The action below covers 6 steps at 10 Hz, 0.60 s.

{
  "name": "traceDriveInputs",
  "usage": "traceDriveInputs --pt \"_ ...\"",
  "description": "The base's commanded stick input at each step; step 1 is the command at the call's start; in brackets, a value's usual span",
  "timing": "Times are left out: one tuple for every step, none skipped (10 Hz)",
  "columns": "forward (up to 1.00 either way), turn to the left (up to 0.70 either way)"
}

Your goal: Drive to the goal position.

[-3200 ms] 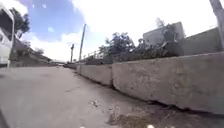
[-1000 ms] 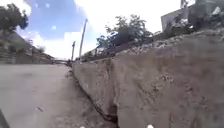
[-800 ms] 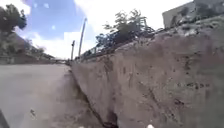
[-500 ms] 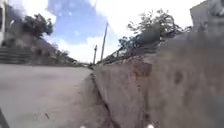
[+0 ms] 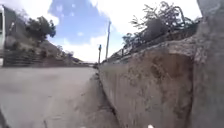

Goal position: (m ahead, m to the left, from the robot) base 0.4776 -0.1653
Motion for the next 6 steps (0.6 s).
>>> traceDriveInputs --pt "0.00 0.08" --pt "0.00 0.42" --pt "0.00 0.45" --pt "0.00 0.45" --pt "0.00 0.45" --pt "0.00 0.45"
